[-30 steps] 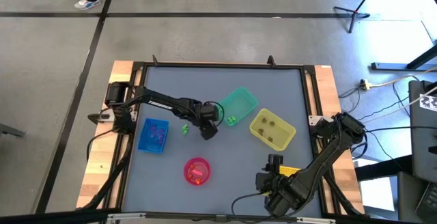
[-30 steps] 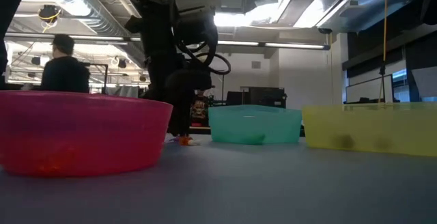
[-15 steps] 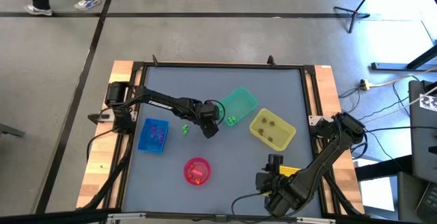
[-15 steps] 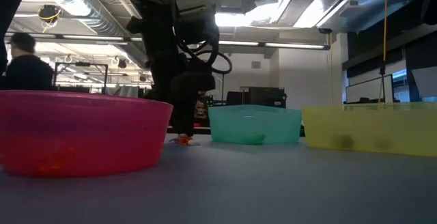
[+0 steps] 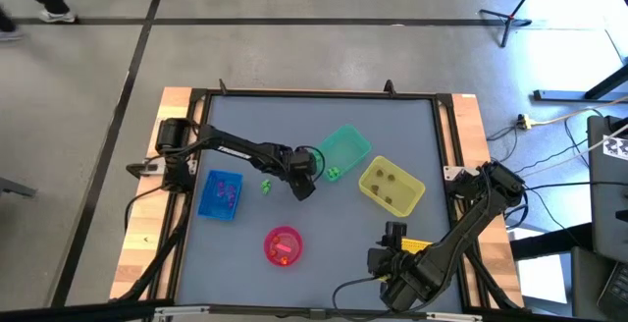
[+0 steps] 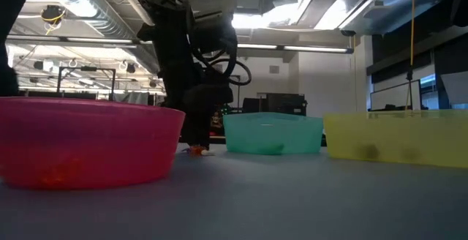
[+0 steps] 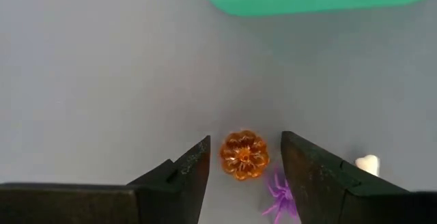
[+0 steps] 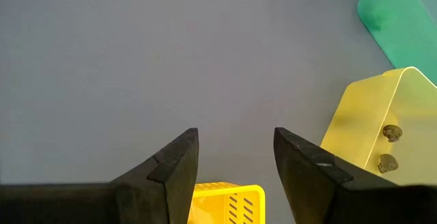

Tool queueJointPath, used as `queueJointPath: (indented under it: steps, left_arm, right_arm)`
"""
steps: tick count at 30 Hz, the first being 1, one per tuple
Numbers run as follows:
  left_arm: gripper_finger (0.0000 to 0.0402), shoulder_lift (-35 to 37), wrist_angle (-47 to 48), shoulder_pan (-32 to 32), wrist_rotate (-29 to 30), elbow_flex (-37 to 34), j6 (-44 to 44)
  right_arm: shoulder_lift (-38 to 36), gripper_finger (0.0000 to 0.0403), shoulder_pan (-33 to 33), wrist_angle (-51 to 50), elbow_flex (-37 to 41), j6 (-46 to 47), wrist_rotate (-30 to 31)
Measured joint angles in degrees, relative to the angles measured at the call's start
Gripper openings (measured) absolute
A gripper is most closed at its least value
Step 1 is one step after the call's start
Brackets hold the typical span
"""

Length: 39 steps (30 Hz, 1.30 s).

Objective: Sort Halloween decoration
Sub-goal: Put the orange pumpkin toy into the pink bowl

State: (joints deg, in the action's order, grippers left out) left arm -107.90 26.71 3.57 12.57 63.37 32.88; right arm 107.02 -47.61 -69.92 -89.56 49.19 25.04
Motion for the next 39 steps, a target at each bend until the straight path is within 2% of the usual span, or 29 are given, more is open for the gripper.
queueJointPath:
  steps: [23, 33, 39]
  left_arm:
    - [0.0162, -1.03, 2.11, 0.04, -1.85, 0.15, 1.51]
    - [0.0095, -1.07, 2.37, 0.0, -2.24, 0.11, 1.51]
    - [0.0084, -1.05, 2.39, 0.02, -2.23, 0.07, 1.51]
  right_arm:
    - [0.0, 0.0189, 0.0, 0.01, 0.0, 0.0, -0.07]
    - [0.0, 0.0189, 0.01, 0.01, 0.0, 0.0, -0.1]
    - [0.0, 0.0189, 0.01, 0.01, 0.0, 0.0, -0.11]
